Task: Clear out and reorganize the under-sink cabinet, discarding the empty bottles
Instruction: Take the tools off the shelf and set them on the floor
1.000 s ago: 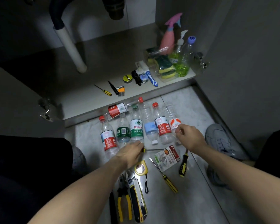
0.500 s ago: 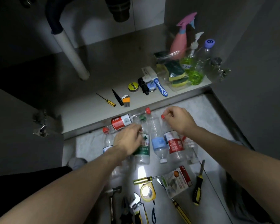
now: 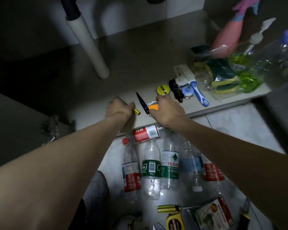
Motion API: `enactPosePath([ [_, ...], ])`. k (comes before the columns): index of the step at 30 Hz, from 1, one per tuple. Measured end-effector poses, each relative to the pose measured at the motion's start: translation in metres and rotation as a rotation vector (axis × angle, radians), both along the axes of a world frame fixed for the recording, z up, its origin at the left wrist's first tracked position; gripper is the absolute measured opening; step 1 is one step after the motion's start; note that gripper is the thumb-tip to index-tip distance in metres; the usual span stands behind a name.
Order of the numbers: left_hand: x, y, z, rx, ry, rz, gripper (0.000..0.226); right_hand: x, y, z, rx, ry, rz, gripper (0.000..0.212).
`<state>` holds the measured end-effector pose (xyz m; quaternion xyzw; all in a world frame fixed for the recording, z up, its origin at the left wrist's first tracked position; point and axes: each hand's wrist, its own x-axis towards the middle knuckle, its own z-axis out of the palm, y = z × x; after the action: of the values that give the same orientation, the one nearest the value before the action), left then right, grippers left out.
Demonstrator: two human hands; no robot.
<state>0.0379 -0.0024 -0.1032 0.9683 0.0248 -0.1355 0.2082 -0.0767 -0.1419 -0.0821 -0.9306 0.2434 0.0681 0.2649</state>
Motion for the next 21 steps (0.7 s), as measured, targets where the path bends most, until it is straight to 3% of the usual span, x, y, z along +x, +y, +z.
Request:
enactPosePath([
  [3,0.004,0.002,-0.004,0.045,0.04,-0.035,0.049,0.004,0.007,-0.008,-0.062,0.034,0.034,0.058],
  [7,-0.002,0.005,-0.003,0.104,0.048,-0.074,0.044,0.002,0.001,-0.008,0.05,0.012,-0.041,0.069],
  [10,-0.017,0.007,0.004,0.098,-0.062,-0.092,0.036,-0.008,0.002,-0.007,0.174,-0.086,-0.078,0.046],
  [13,-0.036,0.012,0.011,-0.085,-0.173,-0.086,0.022,-0.038,-0.002,-0.007,0.405,-0.245,-0.175,0.027],
  [18,-0.097,0.006,0.016,-0.3,-0.256,-0.397,0.017,-0.139,-0.032,-0.035,0.515,-0.295,-0.308,0.006],
  [21,-0.15,-0.003,0.018,-0.338,-0.146,-0.603,0.015,-0.214,-0.061,-0.059,0.541,-0.216,-0.519,0.015],
])
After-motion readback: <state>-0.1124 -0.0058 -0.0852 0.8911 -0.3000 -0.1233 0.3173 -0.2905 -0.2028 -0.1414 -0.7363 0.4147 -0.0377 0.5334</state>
